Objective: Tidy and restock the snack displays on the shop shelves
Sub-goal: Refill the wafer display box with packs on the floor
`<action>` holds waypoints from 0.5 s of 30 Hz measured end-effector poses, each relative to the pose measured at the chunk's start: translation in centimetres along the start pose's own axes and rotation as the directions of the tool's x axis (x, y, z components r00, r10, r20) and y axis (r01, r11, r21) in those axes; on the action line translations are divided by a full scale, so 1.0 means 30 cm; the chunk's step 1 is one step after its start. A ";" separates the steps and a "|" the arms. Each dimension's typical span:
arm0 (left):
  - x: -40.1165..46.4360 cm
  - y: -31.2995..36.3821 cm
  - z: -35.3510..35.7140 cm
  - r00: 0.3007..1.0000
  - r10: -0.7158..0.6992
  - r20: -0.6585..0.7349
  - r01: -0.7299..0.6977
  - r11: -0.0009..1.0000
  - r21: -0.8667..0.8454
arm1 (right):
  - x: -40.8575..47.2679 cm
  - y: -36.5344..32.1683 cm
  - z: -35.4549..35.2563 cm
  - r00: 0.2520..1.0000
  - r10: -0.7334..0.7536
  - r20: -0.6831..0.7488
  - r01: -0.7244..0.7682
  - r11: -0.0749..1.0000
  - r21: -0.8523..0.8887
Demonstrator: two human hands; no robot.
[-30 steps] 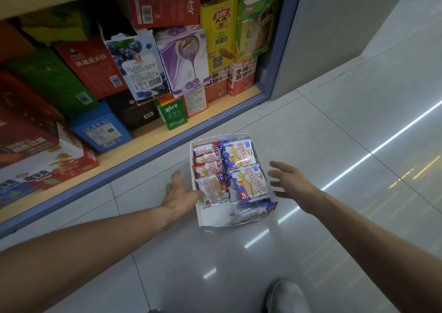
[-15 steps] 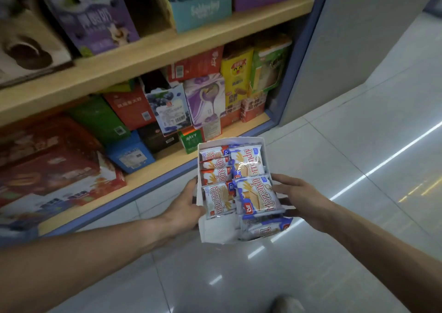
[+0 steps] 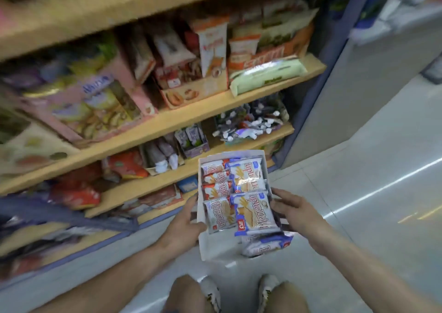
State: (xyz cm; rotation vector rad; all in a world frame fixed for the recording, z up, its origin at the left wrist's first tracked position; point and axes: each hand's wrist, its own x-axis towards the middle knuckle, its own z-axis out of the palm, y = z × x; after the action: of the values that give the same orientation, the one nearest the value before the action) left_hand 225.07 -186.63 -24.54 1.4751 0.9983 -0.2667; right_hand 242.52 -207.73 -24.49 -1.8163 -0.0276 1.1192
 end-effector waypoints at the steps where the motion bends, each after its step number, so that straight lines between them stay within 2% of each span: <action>1: -0.086 0.070 -0.027 1.000 0.005 -0.012 -0.005 1.000 -0.003 | -0.079 -0.079 0.000 1.000 -0.016 0.001 0.016 1.000 -0.014; 9: -0.687 0.557 -0.222 0.998 0.039 -0.056 -0.043 0.997 -0.067 | -0.590 -0.617 0.003 0.993 -0.114 0.012 0.114 0.979 -0.169; 15: -0.906 0.734 -0.333 0.982 0.152 -0.114 -0.164 0.981 -0.103 | -0.769 -0.881 0.019 0.961 -0.254 0.110 0.269 0.949 -0.164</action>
State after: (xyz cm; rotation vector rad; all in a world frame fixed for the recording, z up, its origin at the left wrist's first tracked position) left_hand 220.43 -185.62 11.55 1.4683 0.9577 -0.0175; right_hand 240.08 -203.85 10.29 -1.8536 -0.4213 1.0307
